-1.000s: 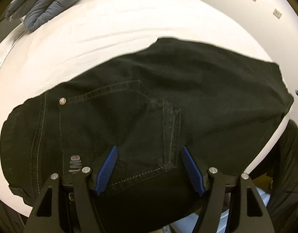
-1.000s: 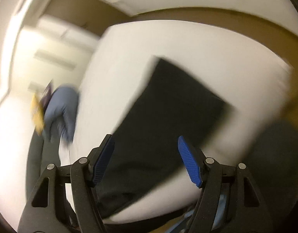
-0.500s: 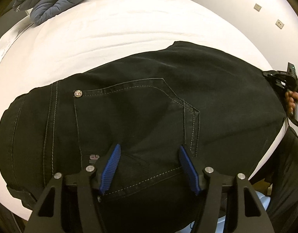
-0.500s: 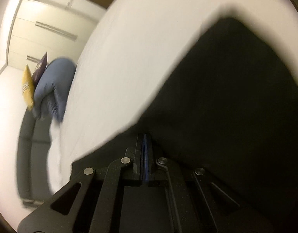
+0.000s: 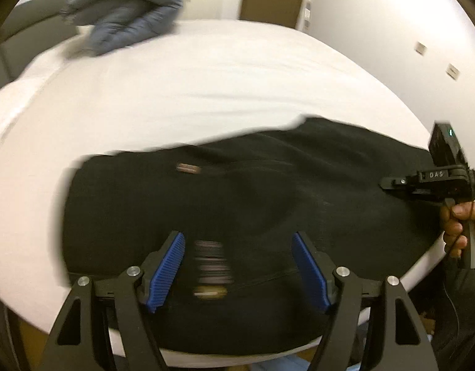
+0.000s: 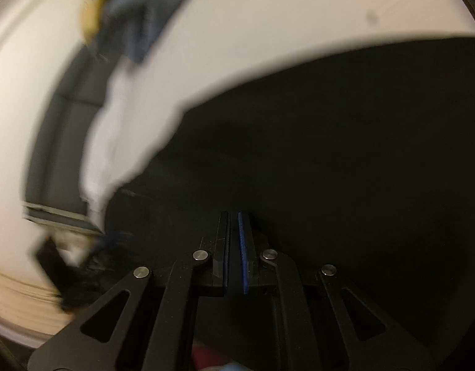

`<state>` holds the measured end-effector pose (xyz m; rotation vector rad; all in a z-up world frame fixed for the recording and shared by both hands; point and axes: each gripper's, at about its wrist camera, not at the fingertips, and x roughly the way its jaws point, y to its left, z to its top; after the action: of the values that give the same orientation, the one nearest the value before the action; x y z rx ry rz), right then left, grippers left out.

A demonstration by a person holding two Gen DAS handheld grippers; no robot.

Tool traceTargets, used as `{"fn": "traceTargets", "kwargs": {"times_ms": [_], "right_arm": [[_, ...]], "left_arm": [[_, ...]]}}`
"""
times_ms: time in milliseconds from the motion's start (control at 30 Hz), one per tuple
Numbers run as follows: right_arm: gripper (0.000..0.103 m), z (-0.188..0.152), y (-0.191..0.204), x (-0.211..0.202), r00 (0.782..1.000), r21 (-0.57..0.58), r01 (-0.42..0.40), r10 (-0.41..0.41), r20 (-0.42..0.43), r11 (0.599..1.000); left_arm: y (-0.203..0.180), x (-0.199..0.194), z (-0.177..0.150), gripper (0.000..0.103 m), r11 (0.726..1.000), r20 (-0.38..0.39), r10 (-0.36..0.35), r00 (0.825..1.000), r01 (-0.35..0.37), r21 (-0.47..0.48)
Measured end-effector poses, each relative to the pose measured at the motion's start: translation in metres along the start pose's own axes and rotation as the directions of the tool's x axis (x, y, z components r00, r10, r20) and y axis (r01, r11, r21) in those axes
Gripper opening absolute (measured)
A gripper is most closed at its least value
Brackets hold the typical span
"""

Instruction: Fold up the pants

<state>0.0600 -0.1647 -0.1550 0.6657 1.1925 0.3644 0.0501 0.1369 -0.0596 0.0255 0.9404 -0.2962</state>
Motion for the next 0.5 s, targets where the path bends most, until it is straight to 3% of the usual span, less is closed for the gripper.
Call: {"fn": "traceTargets", "kwargs": {"times_ms": [67, 133, 167, 233, 333, 433, 500], "right_arm": [[0.000, 0.017, -0.010, 0.008, 0.998, 0.073, -0.018, 0.014, 0.055, 0.997], [0.000, 0.038, -0.015, -0.001, 0.988, 0.121, 0.058, -0.075, 0.139, 0.991], [0.000, 0.065, -0.015, -0.006, 0.971, 0.151, 0.130, -0.156, 0.181, 0.980], [0.007, 0.083, -0.015, -0.016, 0.950, 0.205, 0.183, -0.227, 0.215, 0.961], [0.007, 0.092, 0.020, -0.009, 0.963, 0.114, 0.151, -0.172, 0.206, 0.982], [0.007, 0.074, 0.067, 0.030, 0.989, -0.034, 0.086, -0.081, 0.122, 0.996], [0.007, 0.060, 0.094, 0.068, 0.997, -0.066, 0.021, -0.016, 0.070, 0.998]], "left_arm": [[0.031, -0.017, 0.002, 0.074, 0.999, 0.020, 0.017, 1.000, -0.017, -0.038], [0.066, -0.035, 0.004, 0.074, 0.992, 0.042, 0.103, 0.994, -0.099, -0.077], [0.079, -0.042, 0.004, 0.074, 0.989, 0.050, 0.117, 0.992, -0.111, -0.102], [0.105, -0.055, 0.003, 0.074, 0.977, 0.066, 0.133, 0.989, -0.120, -0.177], [0.110, -0.065, 0.006, 0.074, 0.972, 0.103, 0.075, 0.992, -0.050, -0.228], [0.075, -0.052, 0.020, 0.074, 0.983, 0.131, -0.009, 0.991, 0.033, -0.181], [0.051, -0.034, 0.025, 0.075, 0.989, 0.117, -0.034, 0.993, 0.050, -0.142]]}}
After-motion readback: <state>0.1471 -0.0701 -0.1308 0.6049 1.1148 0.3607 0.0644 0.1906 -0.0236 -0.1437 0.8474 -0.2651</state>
